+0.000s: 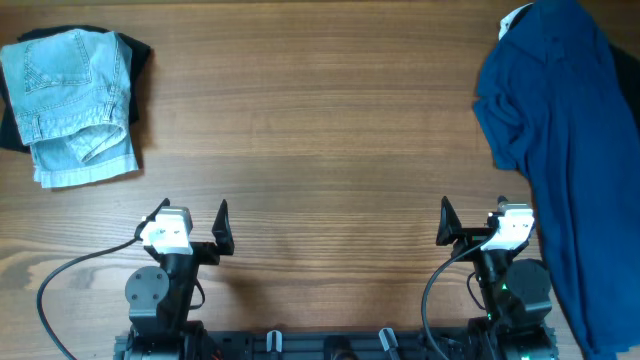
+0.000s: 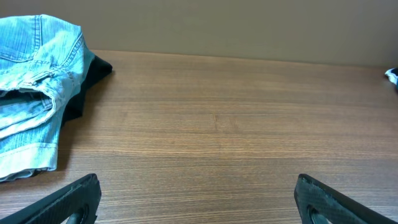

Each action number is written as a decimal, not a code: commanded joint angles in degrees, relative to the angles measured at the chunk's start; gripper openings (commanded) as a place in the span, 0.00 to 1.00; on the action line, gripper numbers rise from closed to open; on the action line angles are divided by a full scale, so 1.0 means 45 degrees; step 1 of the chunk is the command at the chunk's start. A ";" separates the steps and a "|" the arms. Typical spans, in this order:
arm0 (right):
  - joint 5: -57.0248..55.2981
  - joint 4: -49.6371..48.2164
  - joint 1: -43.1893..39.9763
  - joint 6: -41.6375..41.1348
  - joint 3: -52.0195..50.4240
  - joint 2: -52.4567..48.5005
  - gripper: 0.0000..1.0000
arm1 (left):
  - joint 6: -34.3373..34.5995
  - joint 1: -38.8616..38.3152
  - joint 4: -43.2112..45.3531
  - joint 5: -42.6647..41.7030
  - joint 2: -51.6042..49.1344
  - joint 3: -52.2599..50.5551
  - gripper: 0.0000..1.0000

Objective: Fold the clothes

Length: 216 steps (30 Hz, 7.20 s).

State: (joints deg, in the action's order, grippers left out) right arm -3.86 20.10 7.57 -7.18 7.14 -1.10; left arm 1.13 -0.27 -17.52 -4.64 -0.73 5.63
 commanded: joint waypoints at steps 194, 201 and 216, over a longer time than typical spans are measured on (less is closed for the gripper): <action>0.0763 1.4037 -0.6951 -0.3779 1.8302 -1.8141 1.00 | 0.3215 -0.6756 -0.2710 -0.3327 -1.5747 1.0015 1.00; 0.1462 1.3814 -0.6951 -0.3784 1.8151 -1.8642 1.00 | 0.4289 -0.6790 -0.2642 -0.3055 -1.6466 1.0015 1.00; 0.1632 0.9768 -0.7427 -0.5455 1.2342 -1.9132 1.00 | 0.4289 -0.7227 -0.2195 -0.3191 -1.7272 1.0015 1.00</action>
State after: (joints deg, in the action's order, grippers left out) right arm 1.50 66.24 -24.36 -28.56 66.54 -87.11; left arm 19.88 -32.62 -27.77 -19.14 -78.13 49.54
